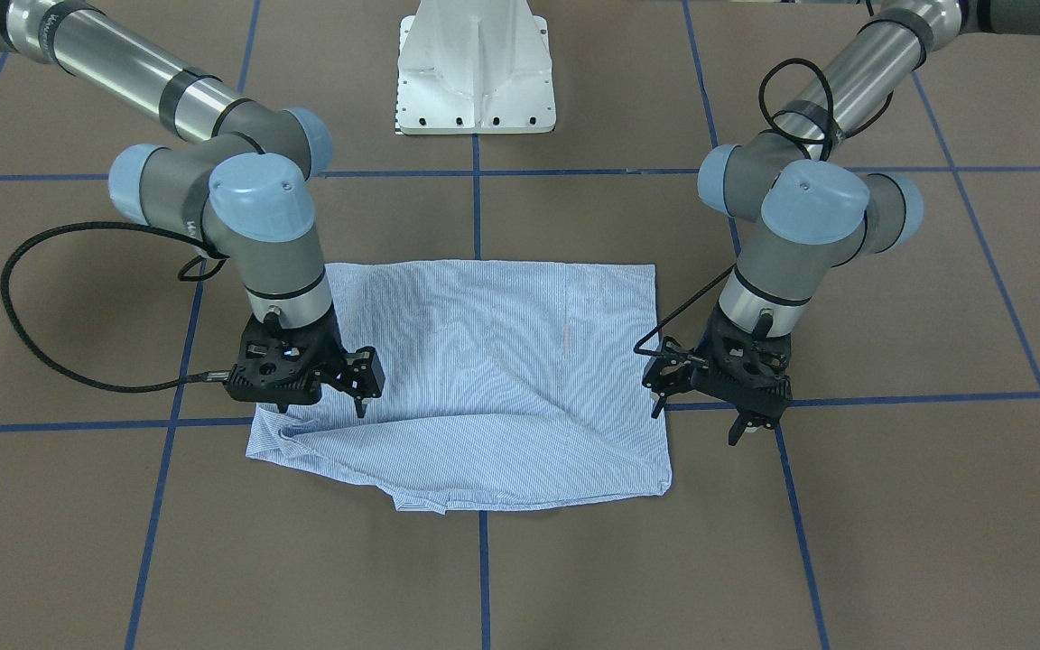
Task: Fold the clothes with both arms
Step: 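Lower the hem near the collar and open both grippers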
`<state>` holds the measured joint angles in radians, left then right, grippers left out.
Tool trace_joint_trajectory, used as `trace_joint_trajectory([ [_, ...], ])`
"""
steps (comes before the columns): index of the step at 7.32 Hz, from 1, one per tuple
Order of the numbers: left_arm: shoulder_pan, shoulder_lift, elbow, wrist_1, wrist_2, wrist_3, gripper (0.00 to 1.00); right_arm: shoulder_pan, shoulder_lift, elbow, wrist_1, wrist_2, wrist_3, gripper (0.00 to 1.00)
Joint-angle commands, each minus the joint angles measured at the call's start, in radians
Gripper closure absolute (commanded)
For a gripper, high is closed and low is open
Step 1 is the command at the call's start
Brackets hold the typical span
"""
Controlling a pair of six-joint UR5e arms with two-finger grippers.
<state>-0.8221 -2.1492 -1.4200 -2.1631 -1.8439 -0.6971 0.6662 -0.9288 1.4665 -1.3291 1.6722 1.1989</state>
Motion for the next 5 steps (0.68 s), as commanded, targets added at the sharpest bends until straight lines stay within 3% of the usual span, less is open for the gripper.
trace_joint_trajectory([
  [1,-0.002,0.002,-0.023,0.002,0.002,-0.013,0.00,-0.039,-0.019,-0.018,-0.004,-0.065,-0.021,0.00],
  [3,0.000,0.021,-0.045,0.003,0.003,-0.013,0.00,0.051,-0.019,-0.087,0.001,-0.092,-0.212,0.00],
  [5,0.000,0.022,-0.046,0.002,0.003,-0.013,0.00,0.119,0.020,-0.202,0.030,-0.144,-0.280,0.00],
])
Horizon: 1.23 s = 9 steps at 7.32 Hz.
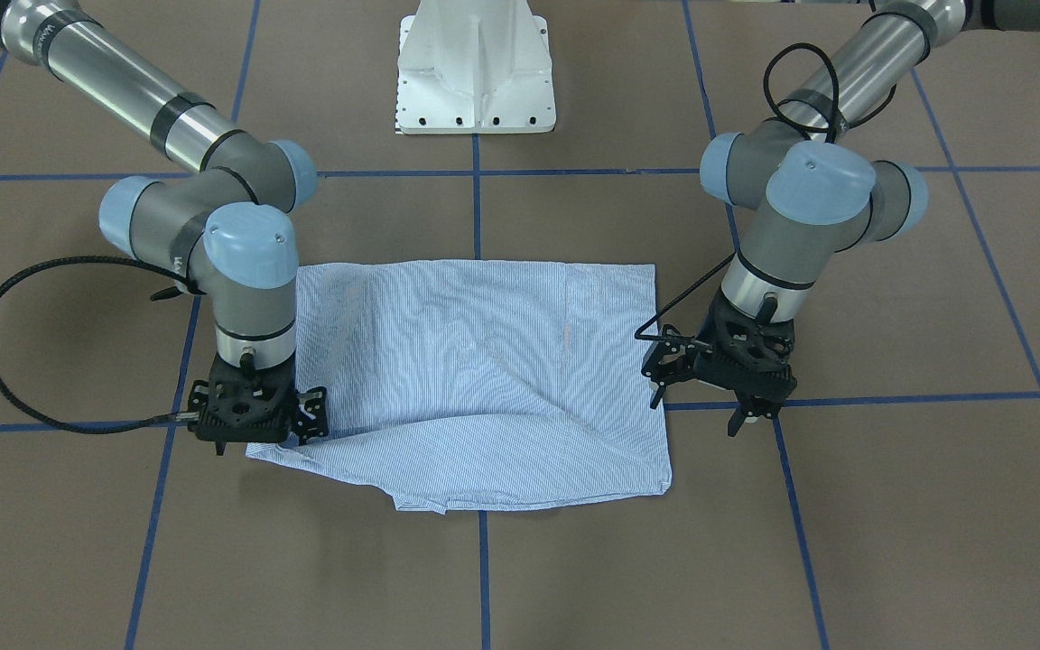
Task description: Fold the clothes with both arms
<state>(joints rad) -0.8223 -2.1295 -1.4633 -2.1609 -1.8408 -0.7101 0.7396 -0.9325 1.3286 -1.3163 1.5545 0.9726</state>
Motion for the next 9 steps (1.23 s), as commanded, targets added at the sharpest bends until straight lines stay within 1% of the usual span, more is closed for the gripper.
trace_joint_trajectory([
  [1,-0.001,0.005,-0.015,0.001,0.002,0.000,0.00,0.082,0.024,-0.156,0.122,-0.036,-0.096,0.00],
  [2,-0.001,0.003,-0.015,0.001,0.002,0.000,0.00,0.124,0.026,-0.231,0.241,-0.033,-0.157,0.00],
  [3,0.000,0.005,-0.017,0.003,0.000,-0.012,0.00,0.135,0.050,-0.226,0.249,0.010,-0.149,0.00],
  [4,0.000,0.005,-0.022,0.003,0.002,-0.025,0.00,0.132,0.060,-0.185,0.241,0.062,-0.091,0.00],
  [5,0.000,0.005,-0.025,0.004,0.000,-0.025,0.00,0.129,0.058,-0.123,0.180,0.129,-0.059,0.00],
  [6,0.000,0.005,-0.038,0.004,-0.001,-0.040,0.00,0.116,0.035,-0.038,0.098,0.165,0.002,0.00],
  [7,0.015,0.067,-0.117,0.006,-0.001,-0.114,0.00,0.109,-0.003,0.056,0.028,0.197,0.041,0.00],
  [8,0.079,0.165,-0.228,0.006,0.006,-0.183,0.00,0.107,-0.050,0.164,-0.047,0.225,0.043,0.00],
  [9,0.141,0.234,-0.303,0.004,0.011,-0.225,0.00,0.106,-0.083,0.254,-0.110,0.232,0.041,0.00],
])
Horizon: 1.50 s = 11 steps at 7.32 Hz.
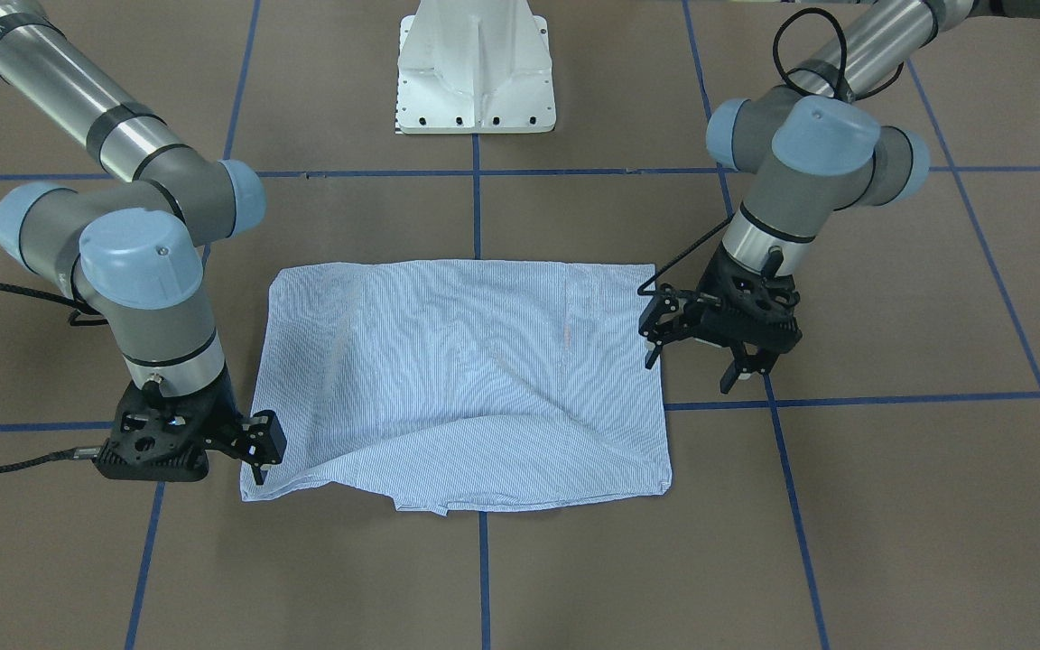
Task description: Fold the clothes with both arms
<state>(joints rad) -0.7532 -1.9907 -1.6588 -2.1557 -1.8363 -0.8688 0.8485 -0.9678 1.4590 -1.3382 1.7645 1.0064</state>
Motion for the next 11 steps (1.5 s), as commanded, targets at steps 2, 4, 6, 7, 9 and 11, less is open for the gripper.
trace_joint_trajectory([
  [2,0.220,0.144,-0.142,0.000,0.115,-0.195,0.00,-0.008,-0.080,0.185,-0.107,0.023,0.009,0.00],
  [4,0.268,0.156,-0.124,0.000,0.156,-0.222,0.00,-0.009,-0.080,0.190,-0.107,0.021,0.008,0.00],
  [6,0.273,0.164,-0.114,0.000,0.158,-0.223,0.07,-0.015,-0.080,0.192,-0.105,0.020,0.011,0.00],
  [7,0.275,0.162,-0.111,0.000,0.158,-0.223,0.10,-0.017,-0.080,0.192,-0.105,0.018,0.011,0.00],
  [9,0.284,0.162,-0.107,0.000,0.158,-0.223,0.18,-0.019,-0.080,0.190,-0.104,0.013,0.011,0.00],
  [11,0.296,0.161,-0.107,0.000,0.157,-0.223,0.44,-0.019,-0.080,0.188,-0.104,0.013,0.009,0.00],
])
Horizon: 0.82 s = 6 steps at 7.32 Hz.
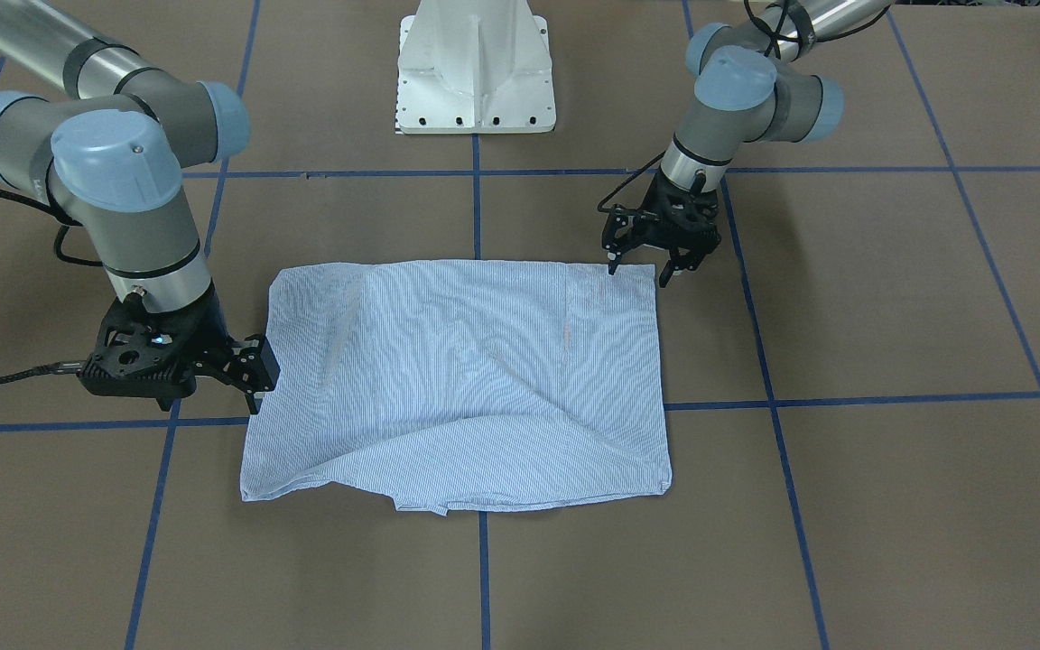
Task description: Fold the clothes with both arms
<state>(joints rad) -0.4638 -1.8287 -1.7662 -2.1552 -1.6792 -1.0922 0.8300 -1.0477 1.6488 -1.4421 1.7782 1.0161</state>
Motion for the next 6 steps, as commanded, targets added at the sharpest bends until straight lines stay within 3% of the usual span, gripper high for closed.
trace_joint_trajectory([
  [1,0.014,-0.001,0.001,0.000,-0.001,0.000,0.57,0.000,0.000,-0.001,0.000,0.000,-0.001,0.00],
  [2,0.020,-0.003,0.001,0.000,-0.001,0.000,0.86,0.000,0.000,-0.001,0.000,0.000,-0.001,0.00],
  [3,0.019,-0.001,-0.006,0.000,0.001,0.000,1.00,-0.002,0.000,-0.001,0.000,0.000,-0.001,0.00],
  [6,-0.050,0.058,-0.052,0.003,-0.002,0.103,1.00,-0.006,0.000,0.003,0.003,0.000,0.009,0.00],
])
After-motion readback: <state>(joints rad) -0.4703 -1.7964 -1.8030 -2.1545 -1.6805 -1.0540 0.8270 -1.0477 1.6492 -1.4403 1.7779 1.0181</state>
